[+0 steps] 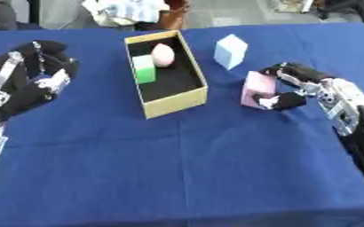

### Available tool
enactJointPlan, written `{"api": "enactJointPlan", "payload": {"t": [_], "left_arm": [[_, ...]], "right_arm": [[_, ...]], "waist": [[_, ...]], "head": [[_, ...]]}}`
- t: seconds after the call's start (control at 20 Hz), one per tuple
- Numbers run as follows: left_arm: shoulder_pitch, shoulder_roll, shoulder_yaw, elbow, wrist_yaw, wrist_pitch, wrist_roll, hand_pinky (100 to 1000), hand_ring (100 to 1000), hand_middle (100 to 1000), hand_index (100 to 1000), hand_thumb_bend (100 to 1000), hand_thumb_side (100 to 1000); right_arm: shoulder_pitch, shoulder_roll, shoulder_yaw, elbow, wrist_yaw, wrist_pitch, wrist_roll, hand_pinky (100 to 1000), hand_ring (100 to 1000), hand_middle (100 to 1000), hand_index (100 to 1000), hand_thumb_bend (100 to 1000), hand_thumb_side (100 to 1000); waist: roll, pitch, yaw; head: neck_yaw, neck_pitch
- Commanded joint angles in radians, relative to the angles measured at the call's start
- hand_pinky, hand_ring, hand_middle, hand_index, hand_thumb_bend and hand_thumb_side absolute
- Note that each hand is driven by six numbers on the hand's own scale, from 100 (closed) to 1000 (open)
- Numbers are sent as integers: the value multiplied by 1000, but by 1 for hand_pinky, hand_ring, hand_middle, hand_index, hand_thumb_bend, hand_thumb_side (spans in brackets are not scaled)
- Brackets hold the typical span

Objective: Pick up objects on the table and place them in the box.

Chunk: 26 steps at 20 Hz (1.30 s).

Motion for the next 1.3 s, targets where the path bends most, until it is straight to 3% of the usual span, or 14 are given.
{"api": "enactJointPlan", "payload": {"t": [0.05,0.1,0.15,0.45,0.7,0.9,1.3], "left_arm": [[-6,14,8,-10,8,-1,-3,635,610,602,770,360,477],[-5,14,9,-11,9,-1,-3,635,609,602,770,361,477],[-5,13,9,-11,11,-1,-3,634,609,601,770,358,478],[-2,9,11,-19,16,-2,-1,633,606,598,768,352,476],[-5,4,12,-27,20,-2,2,633,605,596,768,347,472],[-15,-5,10,-34,27,-3,3,631,602,594,767,343,472],[-35,-21,-3,-40,34,-4,-9,631,600,592,768,339,472]], "right_arm": [[-20,-30,3,-64,-44,-9,-26,759,755,504,839,101,489],[-24,-32,8,-85,-60,-13,-29,760,754,506,835,100,536],[-27,-35,14,-107,-76,-16,-30,761,754,507,835,100,470],[-82,-35,57,-228,-176,-25,8,766,757,516,839,100,428],[-126,-20,79,-256,-231,-9,61,767,758,523,844,100,418],[-201,62,81,-176,-179,7,101,769,761,535,856,100,428],[-259,186,46,-8,53,-48,64,776,779,634,919,100,425]], "waist": [[-1,-12,0],[-1,-12,1],[-1,-13,1],[-3,-13,9],[-2,-13,19],[-3,-10,57],[-5,-2,120]], "head": [[0,5],[0,5],[-1,5],[-7,5],[-16,5],[-43,2],[-88,-18]]}}
